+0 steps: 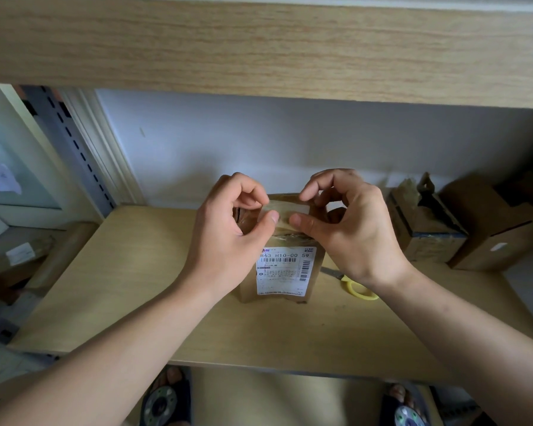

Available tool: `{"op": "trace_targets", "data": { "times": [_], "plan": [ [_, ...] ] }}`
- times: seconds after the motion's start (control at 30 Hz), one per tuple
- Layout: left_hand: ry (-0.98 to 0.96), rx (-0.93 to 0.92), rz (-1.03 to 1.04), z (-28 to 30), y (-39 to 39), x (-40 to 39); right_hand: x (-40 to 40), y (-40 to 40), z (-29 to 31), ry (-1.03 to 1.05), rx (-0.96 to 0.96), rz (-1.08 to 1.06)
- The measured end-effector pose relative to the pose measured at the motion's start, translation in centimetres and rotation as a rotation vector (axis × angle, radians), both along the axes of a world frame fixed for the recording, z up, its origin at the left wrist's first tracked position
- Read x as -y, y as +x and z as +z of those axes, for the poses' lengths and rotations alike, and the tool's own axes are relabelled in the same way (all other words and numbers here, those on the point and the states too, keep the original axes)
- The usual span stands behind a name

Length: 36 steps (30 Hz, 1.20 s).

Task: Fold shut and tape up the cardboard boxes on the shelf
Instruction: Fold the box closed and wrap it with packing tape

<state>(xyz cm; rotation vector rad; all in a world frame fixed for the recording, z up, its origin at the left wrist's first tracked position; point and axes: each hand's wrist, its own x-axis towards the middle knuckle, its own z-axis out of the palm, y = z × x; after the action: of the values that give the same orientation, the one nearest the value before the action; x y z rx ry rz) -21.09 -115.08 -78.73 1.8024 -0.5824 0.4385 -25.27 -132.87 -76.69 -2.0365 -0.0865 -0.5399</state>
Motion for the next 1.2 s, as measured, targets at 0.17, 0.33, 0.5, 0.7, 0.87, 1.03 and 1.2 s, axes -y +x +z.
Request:
{"op": "trace_targets", "data": {
  "times": [0.17, 0.33, 0.5, 0.7, 0.87, 1.03, 1.2],
  "plan": [
    [-0.046, -0.059, -0.008, 0.2, 0.4, -0.2, -0.5, 0.1, -1.1, -0.06, 0.001, -0.064],
    [-0.091, -0.091, -0.001, 0.2, 0.7, 0.0, -0.7, 0.3, -1.5, 0.0, -0.096, -0.048],
    [-0.078, -0.07, 0.008, 0.0, 0.7, -0.1, -0.7, 1.8, -2.7, 0.124, -0.249, 0.056],
    [-0.046, -0.015, 0.015, -0.3, 0.9, -0.2, -0.5, 2.0, -2.7, 0.217, -0.265, 0.123],
    [-0.053, -0.05, 0.16, -0.7, 0.8, 0.4, -0.6, 2.1, -2.9, 0.235, -0.256, 0.091],
    [-0.343, -0.578, 0.048, -1.1, 0.9, 1.5, -1.7, 1.9, -2.6, 0.206, -0.201, 0.024],
    [-0.432, -0.598, 0.041, -1.1, 0.9, 1.8, -1.8, 2.0, -3.2, 0.172, -0.181, 0.005]
  ]
}}
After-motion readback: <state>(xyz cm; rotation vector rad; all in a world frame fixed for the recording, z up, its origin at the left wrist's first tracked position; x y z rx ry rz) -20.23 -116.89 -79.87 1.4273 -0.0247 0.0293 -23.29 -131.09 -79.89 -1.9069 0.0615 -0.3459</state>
